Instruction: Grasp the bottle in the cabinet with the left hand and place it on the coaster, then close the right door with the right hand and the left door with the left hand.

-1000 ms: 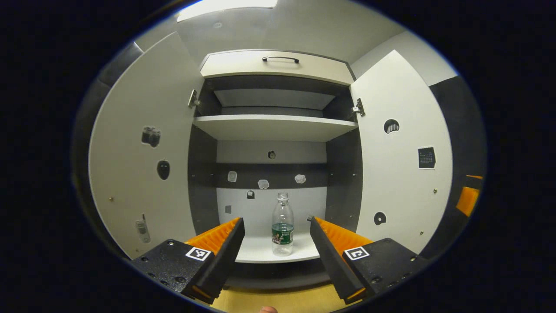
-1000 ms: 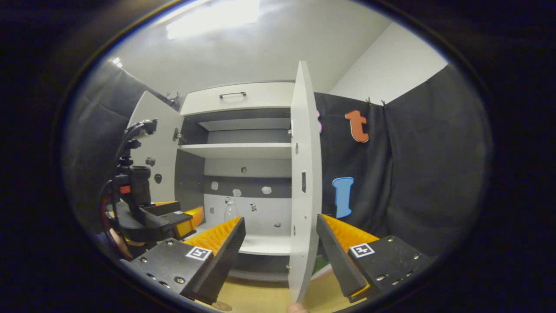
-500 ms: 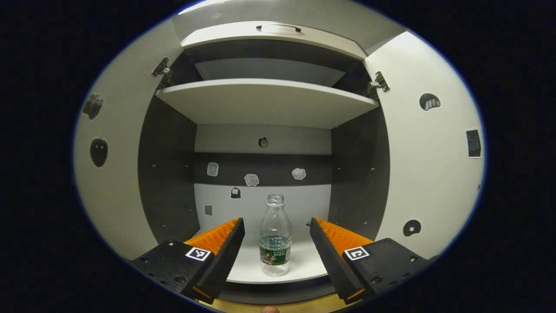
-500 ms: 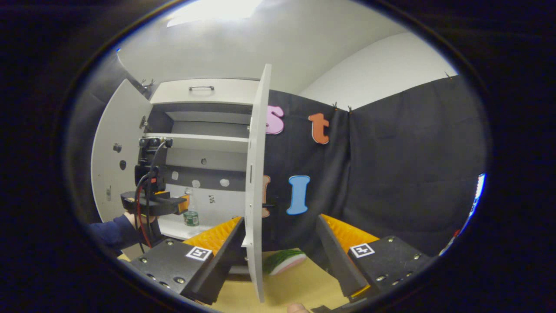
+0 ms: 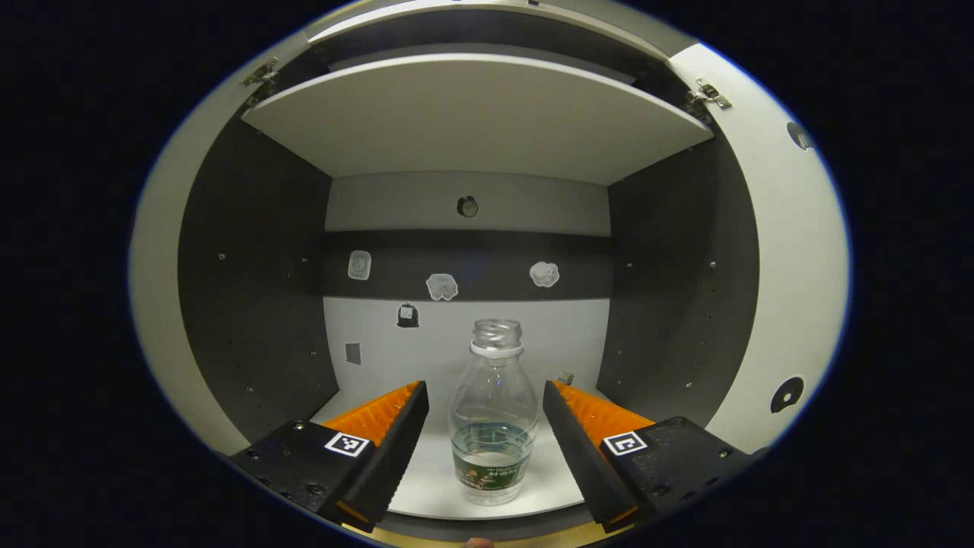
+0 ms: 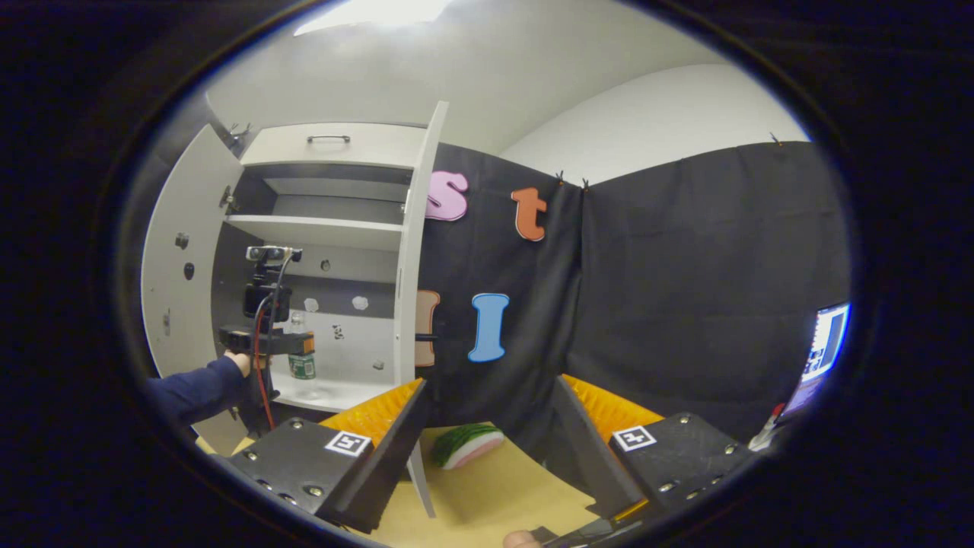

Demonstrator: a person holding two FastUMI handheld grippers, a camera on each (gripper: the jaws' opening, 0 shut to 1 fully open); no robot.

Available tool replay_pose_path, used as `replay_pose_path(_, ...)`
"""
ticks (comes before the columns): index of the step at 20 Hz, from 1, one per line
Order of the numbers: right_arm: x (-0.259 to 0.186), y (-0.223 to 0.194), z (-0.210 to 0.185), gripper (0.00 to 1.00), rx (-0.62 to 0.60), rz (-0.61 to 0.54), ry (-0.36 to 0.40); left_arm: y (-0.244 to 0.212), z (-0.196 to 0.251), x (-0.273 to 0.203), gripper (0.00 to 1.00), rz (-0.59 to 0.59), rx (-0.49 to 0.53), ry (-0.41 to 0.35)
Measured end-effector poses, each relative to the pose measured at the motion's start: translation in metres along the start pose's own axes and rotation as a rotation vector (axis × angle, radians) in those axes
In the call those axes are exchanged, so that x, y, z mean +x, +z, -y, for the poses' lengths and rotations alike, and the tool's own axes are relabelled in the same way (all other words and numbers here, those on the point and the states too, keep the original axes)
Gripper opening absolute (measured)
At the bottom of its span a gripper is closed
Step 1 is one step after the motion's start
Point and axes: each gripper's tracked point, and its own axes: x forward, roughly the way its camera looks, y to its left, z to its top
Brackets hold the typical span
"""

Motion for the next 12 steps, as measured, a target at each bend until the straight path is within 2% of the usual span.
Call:
replay_pose_path(2, -0.001, -0.001, 0.000, 1.00, -0.008, -0.007, 0.005, -0.004, 0.001, 0.005, 0.94, -0.014, 0.005, -0.012)
replay_pose_path(3, -0.001, -0.001, 0.000, 1.00, -0.012, -0.011, 0.008, -0.005, 0.001, 0.004, 0.83, -0.015, 0.012, -0.018)
replay_pose_path(4, -0.001, -0.001, 0.000, 1.00, -0.015, -0.013, 0.011, -0.003, 0.003, 0.006, 0.79, -0.015, 0.010, -0.026)
replay_pose_path(12, -0.006, 0.001, -0.005, 1.00, 0.005, 0.002, 0.071, 0.010, 0.013, -0.044, 0.78, 0.016, -0.012, -0.111)
